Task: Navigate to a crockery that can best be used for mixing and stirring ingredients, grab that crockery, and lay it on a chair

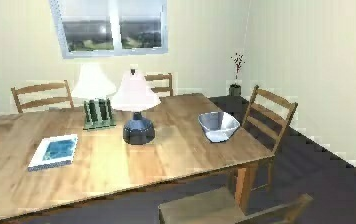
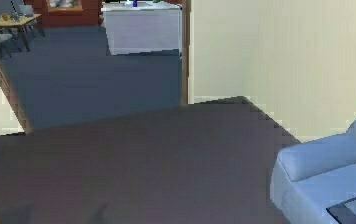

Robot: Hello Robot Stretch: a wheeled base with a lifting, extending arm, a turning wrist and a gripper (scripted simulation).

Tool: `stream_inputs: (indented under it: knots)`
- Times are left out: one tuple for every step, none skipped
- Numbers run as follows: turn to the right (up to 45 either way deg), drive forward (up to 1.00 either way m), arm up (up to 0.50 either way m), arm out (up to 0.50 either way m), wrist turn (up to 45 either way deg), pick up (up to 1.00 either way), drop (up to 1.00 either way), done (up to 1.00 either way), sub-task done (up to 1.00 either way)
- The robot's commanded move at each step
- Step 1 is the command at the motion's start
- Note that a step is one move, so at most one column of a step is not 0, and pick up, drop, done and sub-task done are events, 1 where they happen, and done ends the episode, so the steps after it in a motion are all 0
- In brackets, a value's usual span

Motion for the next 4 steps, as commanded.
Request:
stream_inputs:
  knots:
    - [-45.0,0.00,0.00,0.00,0.0,0.00,0.00,0.00,0.00]
    - [-30.0,0.00,0.00,0.00,0.0,0.00,0.00,0.00,0.00]
    - [39.0,0.00,0.00,0.00,0.0,0.00,0.00,0.00,0.00]
    - [0.0,0.35,0.00,0.00,0.0,0.00,0.00,0.00,0.00]
